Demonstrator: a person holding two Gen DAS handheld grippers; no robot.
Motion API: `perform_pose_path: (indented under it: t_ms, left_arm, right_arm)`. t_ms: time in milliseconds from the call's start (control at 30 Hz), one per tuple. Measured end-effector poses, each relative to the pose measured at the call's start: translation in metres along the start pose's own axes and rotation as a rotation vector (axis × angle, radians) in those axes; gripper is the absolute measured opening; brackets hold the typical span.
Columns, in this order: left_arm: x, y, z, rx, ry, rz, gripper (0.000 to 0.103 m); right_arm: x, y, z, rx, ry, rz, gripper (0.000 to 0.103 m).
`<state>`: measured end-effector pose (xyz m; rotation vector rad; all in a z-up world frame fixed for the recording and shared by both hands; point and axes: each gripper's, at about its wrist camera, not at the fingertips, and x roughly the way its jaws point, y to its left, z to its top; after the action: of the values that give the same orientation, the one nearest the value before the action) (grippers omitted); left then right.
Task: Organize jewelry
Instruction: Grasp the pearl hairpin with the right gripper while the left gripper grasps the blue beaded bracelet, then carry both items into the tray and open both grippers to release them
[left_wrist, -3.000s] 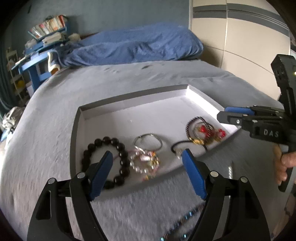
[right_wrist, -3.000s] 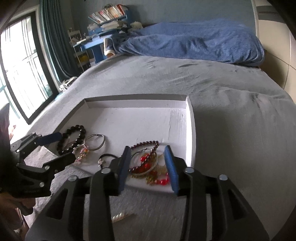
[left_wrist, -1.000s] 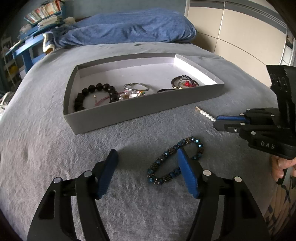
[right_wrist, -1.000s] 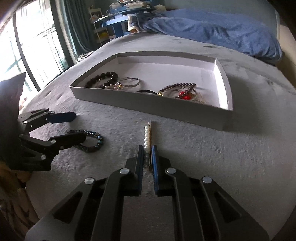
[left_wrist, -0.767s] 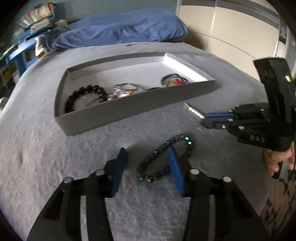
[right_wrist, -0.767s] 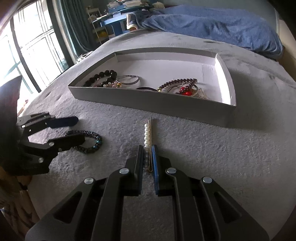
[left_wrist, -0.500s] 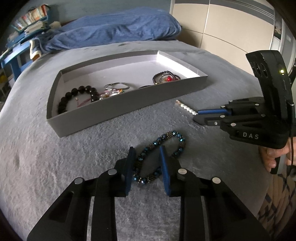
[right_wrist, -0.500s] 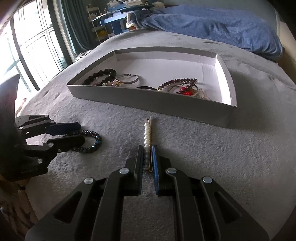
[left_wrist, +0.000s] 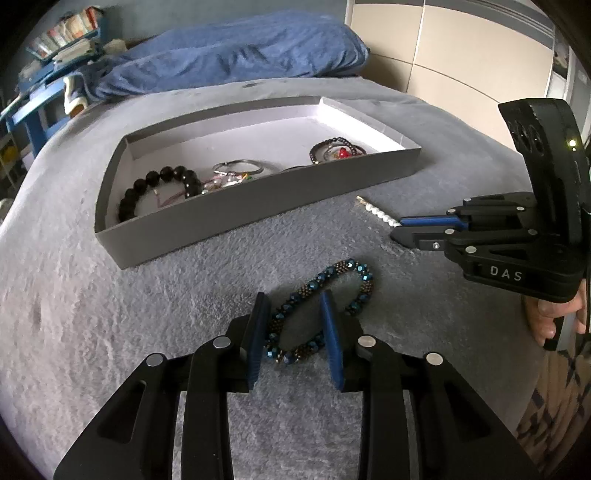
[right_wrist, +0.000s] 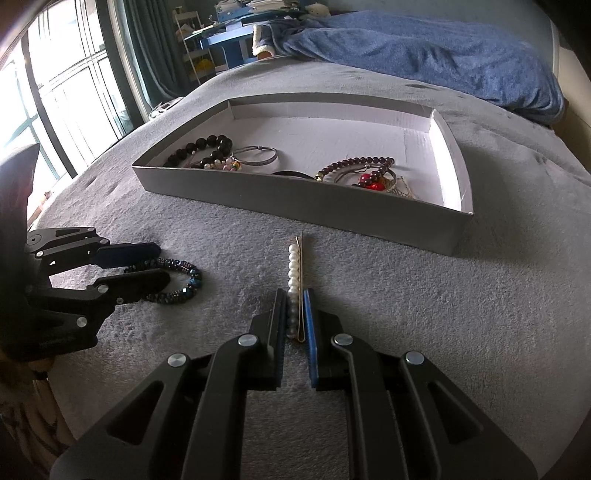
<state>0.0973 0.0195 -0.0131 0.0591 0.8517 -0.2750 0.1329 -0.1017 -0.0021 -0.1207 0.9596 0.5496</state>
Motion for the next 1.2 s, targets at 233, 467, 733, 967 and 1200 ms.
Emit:
perform_pose_path:
  t_ms: [233, 467, 733, 967, 1200]
  left_arm:
    - [-0.001, -0.004, 0.0, 0.015, -0.003, -0.002, 0.007]
    - [-0.014, -0.011, -0.005, 0.019, -0.034, -0.047, 0.007]
    - [-0.041, -0.022, 0.015, 0.039, -0.109, -0.072, 0.007]
    - [-0.065, -0.021, 0.047, 0.036, -0.19, -0.085, 0.007]
    - [-0.072, -0.019, 0.059, 0.038, -0.214, -0.08, 0.007]
  right_arm:
    - [-0.003, 0.001, -0.001, -0.002, -0.018, 0.001, 0.009]
    - [-0.017, -0.001, -0.003, 0.019, -0.077, 0.039, 0.009]
    - [-0.04, 0.0, 0.001, 0.021, -0.145, 0.071, 0.0]
    - [-0.047, -0.006, 0.011, 0.029, -0.155, 0.052, 0.0]
    - [-0.036, -0.011, 0.003, 0.084, -0.124, 0.086, 0.027]
